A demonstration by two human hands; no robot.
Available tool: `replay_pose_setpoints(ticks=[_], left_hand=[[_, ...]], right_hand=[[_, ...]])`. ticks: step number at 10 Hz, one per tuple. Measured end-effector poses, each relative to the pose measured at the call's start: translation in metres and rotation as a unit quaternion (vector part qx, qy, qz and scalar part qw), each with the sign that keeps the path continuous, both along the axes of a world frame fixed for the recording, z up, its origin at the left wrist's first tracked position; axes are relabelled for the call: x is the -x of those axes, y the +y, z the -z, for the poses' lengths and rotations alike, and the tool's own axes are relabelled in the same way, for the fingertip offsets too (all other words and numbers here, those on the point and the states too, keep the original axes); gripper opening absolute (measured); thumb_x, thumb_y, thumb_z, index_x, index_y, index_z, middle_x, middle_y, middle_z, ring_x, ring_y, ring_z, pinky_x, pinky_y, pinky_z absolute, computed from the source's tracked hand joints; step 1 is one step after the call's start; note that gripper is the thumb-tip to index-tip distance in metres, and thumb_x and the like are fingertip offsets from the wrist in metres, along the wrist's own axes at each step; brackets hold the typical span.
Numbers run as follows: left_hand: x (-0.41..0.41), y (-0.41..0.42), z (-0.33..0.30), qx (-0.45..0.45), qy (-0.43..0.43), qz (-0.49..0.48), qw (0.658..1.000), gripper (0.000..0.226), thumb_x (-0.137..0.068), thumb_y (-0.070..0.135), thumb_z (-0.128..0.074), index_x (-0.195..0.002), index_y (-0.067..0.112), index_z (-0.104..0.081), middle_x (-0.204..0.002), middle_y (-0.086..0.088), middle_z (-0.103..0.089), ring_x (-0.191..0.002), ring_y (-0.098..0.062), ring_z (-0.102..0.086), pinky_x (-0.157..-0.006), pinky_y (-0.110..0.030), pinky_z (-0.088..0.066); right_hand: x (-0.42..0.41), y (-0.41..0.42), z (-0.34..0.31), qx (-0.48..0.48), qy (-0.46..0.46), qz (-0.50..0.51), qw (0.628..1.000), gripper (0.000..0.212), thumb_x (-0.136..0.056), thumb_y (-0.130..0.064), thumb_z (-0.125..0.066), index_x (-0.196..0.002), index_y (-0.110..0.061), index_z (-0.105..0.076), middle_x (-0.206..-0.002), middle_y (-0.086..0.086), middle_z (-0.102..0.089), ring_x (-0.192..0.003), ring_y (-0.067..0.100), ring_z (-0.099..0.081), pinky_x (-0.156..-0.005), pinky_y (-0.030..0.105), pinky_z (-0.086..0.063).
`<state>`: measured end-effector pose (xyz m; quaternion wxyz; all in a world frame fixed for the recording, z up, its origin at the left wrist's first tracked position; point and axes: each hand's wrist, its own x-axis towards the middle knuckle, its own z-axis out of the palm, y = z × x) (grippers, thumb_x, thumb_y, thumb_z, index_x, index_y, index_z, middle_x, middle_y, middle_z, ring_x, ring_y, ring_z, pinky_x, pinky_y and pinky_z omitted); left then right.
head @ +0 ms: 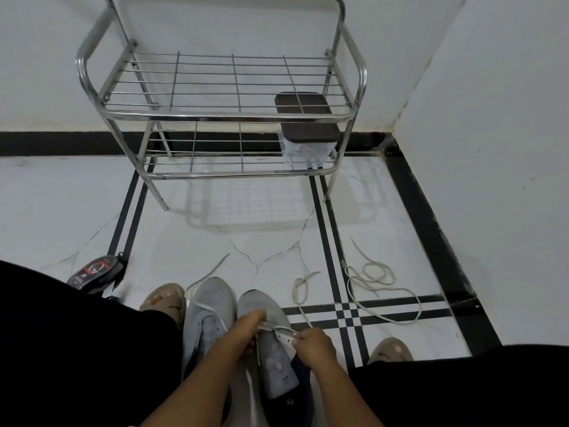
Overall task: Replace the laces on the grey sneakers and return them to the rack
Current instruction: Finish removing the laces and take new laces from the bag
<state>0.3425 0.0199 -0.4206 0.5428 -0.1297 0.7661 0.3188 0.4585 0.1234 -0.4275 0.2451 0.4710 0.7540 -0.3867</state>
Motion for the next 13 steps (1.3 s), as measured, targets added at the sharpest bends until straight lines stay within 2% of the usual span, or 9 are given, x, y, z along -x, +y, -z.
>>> replay_pose_setpoints(ticks=[2,3,4,5,6,8,11,12,13], left_hand=[[-0.031,0.001,0.009,0.039,0.222,0.155,0.962,0.026,-0.094,0.025,-0.048,-0.099,0.014,-0.071,-0.105,-0.008,-0.069,-0.100,-0.024,-0.065,-0.082,-0.030,-0.050],[-0.011,-0.001,0.006,-0.087,-0.006,-0.266,0.960,0.020,-0.094,0.012,-0.047,-0.099,0.008,-0.067,-0.080,-0.016,-0.059,-0.096,-0.032,-0.063,-0.070,-0.027,-0.049],[0.007,-0.025,0.000,-0.232,-0.104,-0.590,0.766,0.028,-0.087,0.016,-0.037,-0.059,0.016,-0.043,-0.060,-0.003,-0.046,-0.063,-0.020,-0.047,-0.066,-0.029,-0.042],[0.017,-0.017,-0.008,-0.153,-0.013,-0.355,0.922,0.044,-0.092,0.032,-0.045,-0.051,0.014,-0.043,-0.054,-0.006,-0.048,-0.057,-0.022,-0.047,-0.068,-0.032,-0.040],[0.008,0.000,-0.007,0.015,0.212,0.224,0.951,0.029,-0.094,0.038,-0.050,-0.092,0.010,-0.057,-0.089,-0.008,-0.063,-0.082,-0.023,-0.061,-0.079,-0.031,-0.045],[-0.013,-0.009,0.006,0.062,0.405,0.427,0.806,0.016,-0.095,0.027,-0.044,-0.109,0.020,-0.046,-0.106,-0.004,-0.063,-0.095,-0.025,-0.063,-0.077,-0.033,-0.045],[-0.022,-0.012,0.003,0.056,0.492,0.453,0.742,0.026,-0.091,0.012,-0.044,-0.113,0.022,-0.056,-0.118,0.000,-0.051,-0.101,-0.022,-0.058,-0.089,-0.034,-0.034],[-0.003,-0.011,-0.011,0.062,0.489,0.151,0.857,0.018,-0.092,0.013,-0.047,-0.095,0.022,-0.062,-0.106,0.000,-0.056,-0.096,-0.020,-0.056,-0.075,-0.026,-0.033],[0.046,-0.023,-0.029,-0.157,0.233,-0.483,0.829,0.020,-0.098,0.015,-0.037,-0.082,0.013,-0.050,-0.081,-0.011,-0.054,-0.062,-0.018,-0.051,-0.060,-0.026,-0.044]], right_hand=[[0.001,-0.004,0.000,-0.001,0.007,-0.032,0.999,0.025,-0.092,-0.023,-0.054,-0.108,-0.014,-0.071,-0.113,0.007,-0.068,-0.107,0.025,-0.063,-0.085,0.024,-0.048],[0.000,0.000,-0.002,0.004,0.015,-0.007,1.000,0.025,-0.093,-0.022,-0.052,-0.109,-0.017,-0.071,-0.113,0.004,-0.069,-0.106,0.023,-0.063,-0.085,0.025,-0.048],[-0.001,0.006,-0.002,-0.001,0.015,0.011,1.000,0.025,-0.093,-0.022,-0.052,-0.108,-0.019,-0.072,-0.113,0.003,-0.069,-0.106,0.023,-0.062,-0.085,0.026,-0.048],[0.000,0.004,0.000,0.002,0.015,0.008,1.000,0.023,-0.092,-0.021,-0.053,-0.102,-0.017,-0.073,-0.109,0.004,-0.071,-0.102,0.022,-0.064,-0.085,0.027,-0.049],[0.001,0.000,0.001,0.005,0.014,-0.016,1.000,0.023,-0.091,-0.022,-0.055,-0.104,-0.016,-0.073,-0.110,0.004,-0.071,-0.104,0.022,-0.063,-0.087,0.028,-0.050],[0.001,-0.001,0.000,-0.007,0.011,-0.020,1.000,0.021,-0.090,-0.020,-0.056,-0.100,-0.018,-0.074,-0.107,0.005,-0.071,-0.100,0.023,-0.064,-0.083,0.027,-0.050],[0.001,-0.002,-0.003,0.005,0.010,-0.013,1.000,0.021,-0.090,-0.022,-0.055,-0.099,-0.021,-0.074,-0.106,0.002,-0.071,-0.100,0.021,-0.064,-0.079,0.024,-0.047],[-0.001,0.004,-0.004,0.009,0.004,0.014,1.000,0.023,-0.091,-0.022,-0.052,-0.101,-0.023,-0.073,-0.109,0.000,-0.070,-0.103,0.021,-0.063,-0.081,0.024,-0.046],[-0.002,0.010,-0.004,0.004,-0.003,0.032,0.999,0.025,-0.092,-0.021,-0.050,-0.105,-0.018,-0.071,-0.112,0.004,-0.068,-0.105,0.023,-0.062,-0.082,0.025,-0.047]])
